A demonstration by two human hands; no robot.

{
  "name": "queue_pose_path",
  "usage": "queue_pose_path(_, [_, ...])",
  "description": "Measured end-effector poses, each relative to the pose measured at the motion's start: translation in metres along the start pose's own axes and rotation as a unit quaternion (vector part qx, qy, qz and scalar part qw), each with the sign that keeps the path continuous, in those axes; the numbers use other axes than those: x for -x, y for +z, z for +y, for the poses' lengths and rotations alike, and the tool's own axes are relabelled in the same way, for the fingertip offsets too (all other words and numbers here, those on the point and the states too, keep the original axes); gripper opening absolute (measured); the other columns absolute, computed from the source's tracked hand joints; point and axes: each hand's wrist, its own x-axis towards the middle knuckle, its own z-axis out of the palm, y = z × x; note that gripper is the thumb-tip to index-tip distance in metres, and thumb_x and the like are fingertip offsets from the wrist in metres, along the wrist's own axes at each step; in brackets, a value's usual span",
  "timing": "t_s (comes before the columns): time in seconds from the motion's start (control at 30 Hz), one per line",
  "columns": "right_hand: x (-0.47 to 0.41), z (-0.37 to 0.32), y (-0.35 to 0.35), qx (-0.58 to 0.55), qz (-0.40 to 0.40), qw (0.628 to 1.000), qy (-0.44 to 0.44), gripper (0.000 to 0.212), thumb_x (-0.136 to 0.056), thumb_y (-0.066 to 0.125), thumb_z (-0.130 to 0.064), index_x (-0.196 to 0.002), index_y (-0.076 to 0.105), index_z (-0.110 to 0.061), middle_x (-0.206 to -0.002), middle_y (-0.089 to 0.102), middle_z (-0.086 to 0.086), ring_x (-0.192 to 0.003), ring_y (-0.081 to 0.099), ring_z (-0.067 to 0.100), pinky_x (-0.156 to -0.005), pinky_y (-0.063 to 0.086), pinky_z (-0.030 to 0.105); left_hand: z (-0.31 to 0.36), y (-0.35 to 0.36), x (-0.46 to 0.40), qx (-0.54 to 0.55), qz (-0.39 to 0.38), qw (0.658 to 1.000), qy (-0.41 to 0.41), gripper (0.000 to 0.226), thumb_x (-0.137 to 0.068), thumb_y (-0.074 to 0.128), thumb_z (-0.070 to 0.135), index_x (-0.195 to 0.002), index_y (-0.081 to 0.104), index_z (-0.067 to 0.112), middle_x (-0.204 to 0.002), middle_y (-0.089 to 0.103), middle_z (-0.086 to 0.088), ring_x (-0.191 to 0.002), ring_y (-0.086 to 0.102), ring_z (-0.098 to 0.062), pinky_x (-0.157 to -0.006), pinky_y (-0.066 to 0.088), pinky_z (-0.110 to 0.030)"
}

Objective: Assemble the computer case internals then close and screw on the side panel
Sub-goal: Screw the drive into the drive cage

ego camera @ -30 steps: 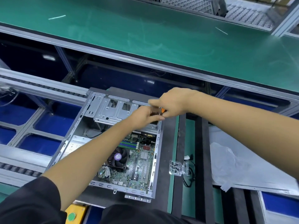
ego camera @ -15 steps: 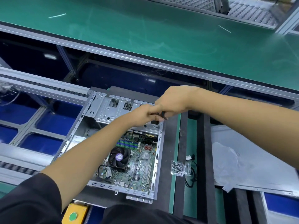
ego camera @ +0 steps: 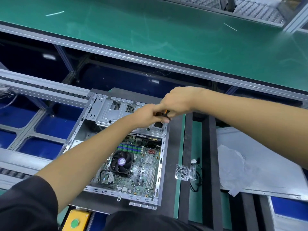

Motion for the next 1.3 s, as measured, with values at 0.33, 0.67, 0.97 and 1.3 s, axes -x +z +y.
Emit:
queue_pose_path(0.33, [-0.003, 0.0, 0.02, -0.213, 0.019, 0.953, 0.214, 0.029, -0.098, 0.055, -0.04, -0.098, 0.04, -0.016, -0.079, 0.057, 0.003, -0.071, 0.056, 0.026, -0.054, 0.037, 0.034, -0.009, 0.015, -0.001, -0.06, 0.118, 0.99, -0.046, 0.02, -0.083, 0.073, 0.061, -0.086, 0.065, 0.043, -0.052, 0.043, 0.013, -0.053, 0.042, -0.005, -0.054, 0.023, -0.031])
queue_pose_path(0.67, [-0.004, 0.002, 0.015, -0.076, 0.039, 0.996, 0.036, 0.028, -0.094, 0.052, -0.021, -0.098, 0.027, -0.034, -0.065, 0.05, -0.002, -0.053, 0.045, 0.019, -0.05, 0.029, 0.033, -0.005, 0.0, -0.001, 0.001, 0.031, 0.999, -0.023, 0.015, -0.086, 0.079, 0.037, -0.087, 0.065, 0.043, -0.078, 0.066, 0.032, -0.083, 0.062, 0.009, -0.072, 0.045, -0.02])
queue_pose_path(0.97, [-0.003, 0.003, 0.016, -0.066, 0.025, 0.996, 0.046, 0.04, -0.088, 0.064, -0.038, -0.1, 0.027, -0.028, -0.068, 0.054, -0.005, -0.055, 0.051, 0.021, -0.048, 0.03, 0.033, -0.009, 0.024, -0.002, 0.14, -0.016, 0.99, 0.015, 0.008, -0.101, 0.065, 0.025, -0.1, 0.072, 0.022, -0.075, 0.067, 0.027, -0.069, 0.058, 0.01, -0.067, 0.041, -0.007])
queue_pose_path(1.3, [-0.008, 0.0, 0.014, -0.191, -0.031, 0.956, 0.219, 0.017, -0.102, 0.049, -0.029, -0.102, 0.041, -0.013, -0.077, 0.051, 0.004, -0.063, 0.049, 0.023, -0.05, 0.031, 0.033, -0.004, 0.029, 0.001, -0.215, 0.144, 0.966, -0.022, 0.034, -0.098, 0.046, 0.064, -0.101, 0.06, 0.033, -0.067, 0.057, 0.014, -0.072, 0.056, -0.015, -0.055, 0.035, -0.029])
